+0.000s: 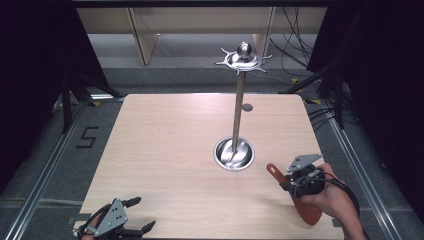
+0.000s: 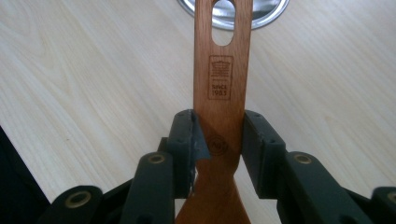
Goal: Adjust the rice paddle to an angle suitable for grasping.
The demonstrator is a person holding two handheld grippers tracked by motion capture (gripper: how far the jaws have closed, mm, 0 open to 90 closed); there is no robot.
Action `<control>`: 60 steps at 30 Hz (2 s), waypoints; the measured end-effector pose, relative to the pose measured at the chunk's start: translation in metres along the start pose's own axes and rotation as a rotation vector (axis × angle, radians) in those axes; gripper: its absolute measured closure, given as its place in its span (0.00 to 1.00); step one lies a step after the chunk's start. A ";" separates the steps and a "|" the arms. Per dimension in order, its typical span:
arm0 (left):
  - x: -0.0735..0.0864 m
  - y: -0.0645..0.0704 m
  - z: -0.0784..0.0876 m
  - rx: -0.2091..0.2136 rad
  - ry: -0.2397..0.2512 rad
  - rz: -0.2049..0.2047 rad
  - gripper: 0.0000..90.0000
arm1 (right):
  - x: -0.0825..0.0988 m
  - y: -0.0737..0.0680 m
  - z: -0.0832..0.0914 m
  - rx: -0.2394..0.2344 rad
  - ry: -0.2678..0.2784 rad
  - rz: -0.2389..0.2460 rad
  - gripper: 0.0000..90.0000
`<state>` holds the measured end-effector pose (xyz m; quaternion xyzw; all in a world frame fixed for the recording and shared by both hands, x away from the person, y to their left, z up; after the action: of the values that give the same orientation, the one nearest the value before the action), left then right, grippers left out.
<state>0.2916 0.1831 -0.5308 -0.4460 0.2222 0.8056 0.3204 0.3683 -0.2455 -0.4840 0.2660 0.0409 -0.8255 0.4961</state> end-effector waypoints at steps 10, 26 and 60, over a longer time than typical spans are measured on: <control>0.000 0.000 0.000 -0.003 0.004 0.002 0.19 | -0.008 0.009 0.018 0.039 0.105 -0.044 0.75; 0.001 0.002 -0.001 0.007 -0.006 0.004 0.19 | -0.026 0.025 0.029 0.084 0.176 -0.059 0.75; 0.000 0.000 0.000 -0.005 0.002 -0.006 0.19 | -0.089 0.043 0.069 0.123 0.526 -0.096 0.75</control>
<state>0.2914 0.1828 -0.5309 -0.4484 0.2194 0.8046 0.3216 0.4093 -0.2189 -0.3744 0.4988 0.1306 -0.7514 0.4117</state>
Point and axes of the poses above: each handheld gripper's, and its own axes: z roughly backward along the jaws, x roughly out of its underside, y roughly to its right, the point moved 9 cm from there along -z, roughly forward along the jaws, and after that the axes turned 11 degrees about z, right-handed, at the moved point
